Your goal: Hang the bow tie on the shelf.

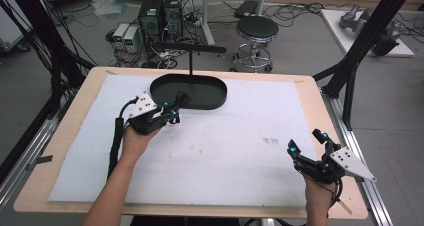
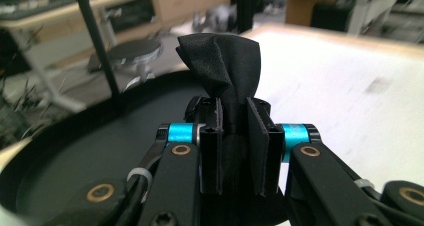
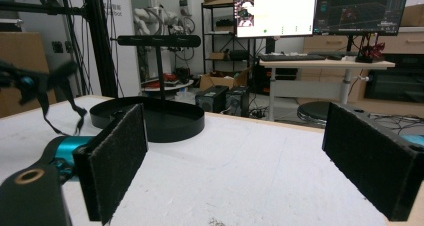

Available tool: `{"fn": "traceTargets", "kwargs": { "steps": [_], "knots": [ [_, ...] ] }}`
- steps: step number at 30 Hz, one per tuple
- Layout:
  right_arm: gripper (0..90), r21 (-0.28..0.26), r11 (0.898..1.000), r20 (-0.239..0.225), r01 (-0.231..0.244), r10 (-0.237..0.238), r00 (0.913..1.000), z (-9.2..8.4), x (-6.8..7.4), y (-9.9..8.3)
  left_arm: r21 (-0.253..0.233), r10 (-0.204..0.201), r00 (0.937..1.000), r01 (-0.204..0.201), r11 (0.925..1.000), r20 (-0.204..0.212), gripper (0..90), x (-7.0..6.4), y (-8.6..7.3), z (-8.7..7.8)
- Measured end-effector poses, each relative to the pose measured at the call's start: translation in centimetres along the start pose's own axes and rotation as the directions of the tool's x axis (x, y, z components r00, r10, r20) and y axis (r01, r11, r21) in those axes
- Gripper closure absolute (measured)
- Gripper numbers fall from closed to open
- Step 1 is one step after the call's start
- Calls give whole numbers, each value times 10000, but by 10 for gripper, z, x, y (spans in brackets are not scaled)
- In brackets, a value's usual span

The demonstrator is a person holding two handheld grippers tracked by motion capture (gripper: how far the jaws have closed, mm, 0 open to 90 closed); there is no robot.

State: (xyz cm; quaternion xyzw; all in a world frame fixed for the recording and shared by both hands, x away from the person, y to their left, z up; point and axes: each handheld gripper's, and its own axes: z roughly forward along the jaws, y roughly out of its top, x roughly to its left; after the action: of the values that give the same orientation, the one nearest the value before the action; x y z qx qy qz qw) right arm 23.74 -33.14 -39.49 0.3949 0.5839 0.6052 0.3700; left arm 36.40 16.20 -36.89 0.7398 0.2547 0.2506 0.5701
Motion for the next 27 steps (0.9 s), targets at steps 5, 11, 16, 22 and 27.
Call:
{"fn": "traceTargets", "kwargs": {
  "steps": [5, 11, 16, 22, 27],
  "knots": [
    [101, 22, 10000, -20, -15, 15, 10000, 1, 0, -1, -680, 277, 9993, -260, 9973, 240, 770, 7, 21, -12],
    [100, 81, 10000, -41, -4, 5, 10000, 1, 1, -1, -1740, 493, 9982, -428, 9838, 331, 769, 21, 43, -26],
    [101, 75, 10000, -23, -30, 30, 10000, 1, 0, -2, -2783, 311, 9991, -220, 9603, 283, 769, 33, 54, -34],
    [101, 138, 9999, -53, -56, 57, 10000, 2, -1, -4, -3596, 90, 9984, 118, 9330, 561, 770, 52, 59, -32],
    [101, 184, 9998, -108, -29, 31, 9999, 4, -1, -4, -3761, 64, 9965, 256, 9262, 837, 770, 67, 63, -24]
  ]
}}
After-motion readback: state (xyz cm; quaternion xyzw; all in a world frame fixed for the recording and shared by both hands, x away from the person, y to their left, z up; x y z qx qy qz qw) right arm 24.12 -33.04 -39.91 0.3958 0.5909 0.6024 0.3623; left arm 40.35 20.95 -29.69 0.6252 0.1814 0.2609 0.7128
